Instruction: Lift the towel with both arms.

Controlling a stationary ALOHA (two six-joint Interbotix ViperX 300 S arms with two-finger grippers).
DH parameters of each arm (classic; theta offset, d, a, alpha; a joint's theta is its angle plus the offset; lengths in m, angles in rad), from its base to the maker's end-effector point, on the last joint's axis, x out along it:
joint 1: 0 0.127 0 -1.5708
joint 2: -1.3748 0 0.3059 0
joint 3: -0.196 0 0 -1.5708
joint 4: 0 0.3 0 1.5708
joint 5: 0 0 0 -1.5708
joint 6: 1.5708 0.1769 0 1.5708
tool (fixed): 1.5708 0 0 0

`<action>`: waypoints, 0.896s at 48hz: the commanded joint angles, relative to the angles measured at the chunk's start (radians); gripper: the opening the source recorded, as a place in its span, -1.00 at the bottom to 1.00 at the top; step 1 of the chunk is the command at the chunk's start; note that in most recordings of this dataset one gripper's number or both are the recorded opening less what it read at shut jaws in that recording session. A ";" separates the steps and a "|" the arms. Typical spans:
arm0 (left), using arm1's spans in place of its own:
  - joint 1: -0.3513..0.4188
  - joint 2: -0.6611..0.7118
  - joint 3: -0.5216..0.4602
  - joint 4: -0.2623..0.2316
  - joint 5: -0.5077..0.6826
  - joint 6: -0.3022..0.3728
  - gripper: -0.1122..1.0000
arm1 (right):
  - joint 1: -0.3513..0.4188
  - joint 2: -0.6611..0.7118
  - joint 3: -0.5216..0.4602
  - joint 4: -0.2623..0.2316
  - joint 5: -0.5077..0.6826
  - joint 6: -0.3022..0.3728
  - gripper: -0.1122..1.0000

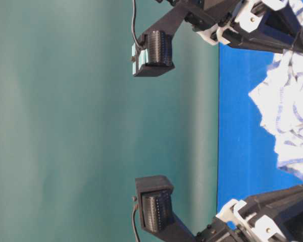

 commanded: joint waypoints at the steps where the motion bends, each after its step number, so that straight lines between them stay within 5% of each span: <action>1: 0.000 -0.031 -0.008 -0.002 0.032 0.002 -0.73 | -0.005 -0.009 -0.011 0.000 0.003 0.000 -0.57; 21: 0.044 -0.311 -0.084 0.003 0.322 0.002 -0.75 | -0.003 -0.229 -0.086 0.000 0.204 -0.005 -0.57; 43: 0.086 -0.575 -0.316 0.008 0.623 0.002 -0.75 | 0.017 -0.477 -0.344 -0.002 0.560 -0.081 -0.57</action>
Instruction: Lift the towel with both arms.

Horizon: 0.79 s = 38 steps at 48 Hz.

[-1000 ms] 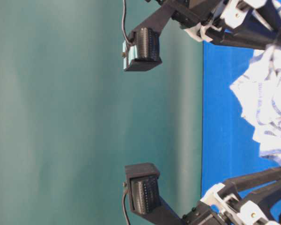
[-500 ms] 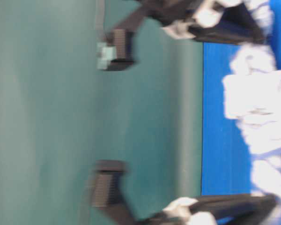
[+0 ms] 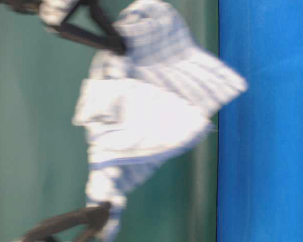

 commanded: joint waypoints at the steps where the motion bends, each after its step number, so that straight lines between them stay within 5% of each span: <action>1: 0.009 -0.043 -0.084 0.003 0.057 0.002 -0.75 | 0.011 -0.041 -0.080 -0.002 0.048 -0.015 -0.57; 17: 0.035 -0.066 -0.285 0.011 0.199 0.003 -0.75 | 0.048 -0.061 -0.301 -0.003 0.192 -0.094 -0.57; 38: 0.037 -0.084 -0.428 0.014 0.252 0.003 -0.75 | 0.075 -0.067 -0.457 0.003 0.282 -0.109 -0.57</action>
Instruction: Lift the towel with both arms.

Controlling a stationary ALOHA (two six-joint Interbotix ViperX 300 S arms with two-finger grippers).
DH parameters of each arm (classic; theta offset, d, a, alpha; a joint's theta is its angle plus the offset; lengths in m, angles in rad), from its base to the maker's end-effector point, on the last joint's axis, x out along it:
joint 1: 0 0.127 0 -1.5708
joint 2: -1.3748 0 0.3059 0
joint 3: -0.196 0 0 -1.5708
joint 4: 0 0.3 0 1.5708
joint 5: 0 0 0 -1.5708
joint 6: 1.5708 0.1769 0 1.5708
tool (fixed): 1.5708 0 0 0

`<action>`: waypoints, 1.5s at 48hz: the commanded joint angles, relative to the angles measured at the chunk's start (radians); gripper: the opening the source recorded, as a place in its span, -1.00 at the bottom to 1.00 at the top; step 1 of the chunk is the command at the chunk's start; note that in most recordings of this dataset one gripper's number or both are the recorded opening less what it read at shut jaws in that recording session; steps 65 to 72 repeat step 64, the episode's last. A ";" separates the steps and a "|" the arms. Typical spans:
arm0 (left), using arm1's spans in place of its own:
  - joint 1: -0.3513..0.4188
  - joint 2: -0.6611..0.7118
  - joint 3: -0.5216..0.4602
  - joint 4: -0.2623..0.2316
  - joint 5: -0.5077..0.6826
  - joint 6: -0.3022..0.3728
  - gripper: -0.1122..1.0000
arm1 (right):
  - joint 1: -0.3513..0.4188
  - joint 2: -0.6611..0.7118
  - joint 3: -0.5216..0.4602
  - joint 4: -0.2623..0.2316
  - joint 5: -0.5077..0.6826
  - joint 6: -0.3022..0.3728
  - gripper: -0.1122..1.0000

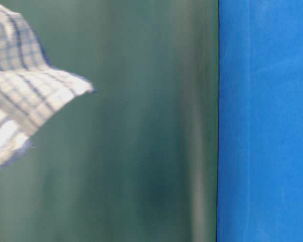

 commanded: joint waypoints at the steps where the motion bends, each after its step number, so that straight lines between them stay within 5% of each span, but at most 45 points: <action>1: 0.003 -0.020 -0.044 0.003 0.000 -0.002 -0.75 | 0.009 -0.018 -0.041 0.002 0.002 -0.005 -0.57; 21: -0.003 -0.012 -0.040 0.002 -0.008 0.029 -0.75 | 0.021 -0.012 -0.043 0.003 -0.002 -0.014 -0.55; 25: -0.014 -0.014 -0.040 -0.002 -0.018 0.051 -0.72 | 0.021 -0.009 -0.043 0.002 -0.003 -0.008 -0.22; 32: -0.020 -0.020 -0.032 -0.003 -0.035 0.058 -0.10 | 0.021 -0.006 -0.041 0.000 0.000 -0.012 0.42; 38: -0.020 -0.023 -0.029 -0.003 -0.035 0.060 0.58 | 0.021 -0.005 -0.041 0.000 0.002 -0.008 0.41; 42: -0.020 -0.025 -0.029 -0.003 -0.035 0.060 0.82 | 0.021 -0.006 -0.041 0.000 0.002 -0.006 0.43; 72: -0.021 -0.014 0.110 -0.008 -0.084 0.054 0.75 | 0.021 -0.003 0.064 0.005 -0.025 0.025 0.43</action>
